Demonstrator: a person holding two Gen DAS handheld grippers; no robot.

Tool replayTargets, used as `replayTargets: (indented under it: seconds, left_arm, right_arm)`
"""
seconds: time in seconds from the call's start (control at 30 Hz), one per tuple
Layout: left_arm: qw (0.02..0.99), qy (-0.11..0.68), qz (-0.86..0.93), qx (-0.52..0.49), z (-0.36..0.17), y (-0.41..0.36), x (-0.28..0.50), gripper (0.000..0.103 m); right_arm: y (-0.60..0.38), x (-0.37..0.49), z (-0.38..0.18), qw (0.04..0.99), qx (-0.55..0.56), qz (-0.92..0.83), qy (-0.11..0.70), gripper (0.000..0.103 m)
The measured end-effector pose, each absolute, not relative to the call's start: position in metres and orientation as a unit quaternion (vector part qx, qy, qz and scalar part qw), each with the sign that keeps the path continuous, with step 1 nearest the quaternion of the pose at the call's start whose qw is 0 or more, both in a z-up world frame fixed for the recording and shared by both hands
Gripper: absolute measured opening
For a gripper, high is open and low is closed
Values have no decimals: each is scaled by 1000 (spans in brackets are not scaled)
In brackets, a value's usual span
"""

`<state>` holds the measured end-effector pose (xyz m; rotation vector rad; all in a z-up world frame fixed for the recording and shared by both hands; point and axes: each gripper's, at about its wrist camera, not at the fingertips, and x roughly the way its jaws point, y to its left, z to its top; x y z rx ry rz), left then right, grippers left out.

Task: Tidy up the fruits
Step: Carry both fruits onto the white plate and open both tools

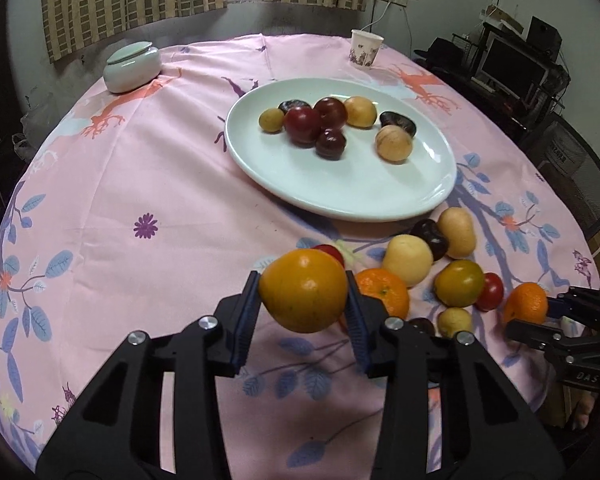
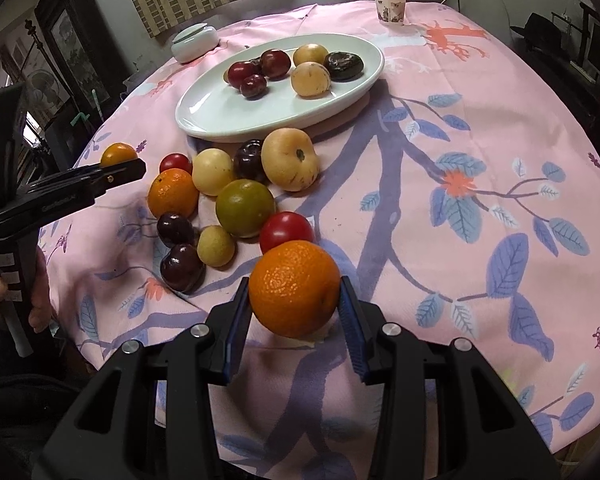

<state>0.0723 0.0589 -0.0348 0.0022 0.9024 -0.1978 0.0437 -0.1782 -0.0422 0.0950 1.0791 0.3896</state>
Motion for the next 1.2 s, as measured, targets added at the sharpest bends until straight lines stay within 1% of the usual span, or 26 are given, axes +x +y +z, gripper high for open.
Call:
replayTargets:
  seconds: [0.23, 0.5, 0.67, 0.8, 1.0, 1.2]
  left_arm:
    - [898, 423, -119, 13, -20, 44, 57, 41]
    - [898, 421, -119, 33, -6, 36, 76, 41]
    - [898, 423, -111, 47, 9, 36, 119, 41]
    - [894, 437, -90, 30, 3, 44, 170, 41]
    - [883, 466, -54, -4, -21, 57, 232, 41]
    - [871, 488, -60, -24, -37, 61, 253, 42]
  right_arm:
    - [-174, 47, -35, 841, 40, 188, 505, 43]
    - [-174, 73, -18, 852, 21, 193, 487, 43]
    - [-167, 124, 4, 854, 10, 214, 474, 43]
    - [-144, 176, 11, 852, -11, 226, 472, 43]
    - [-101, 242, -10, 849, -64, 228, 473, 43]
    - [-97, 267, -25, 849, -76, 221, 474, 43]
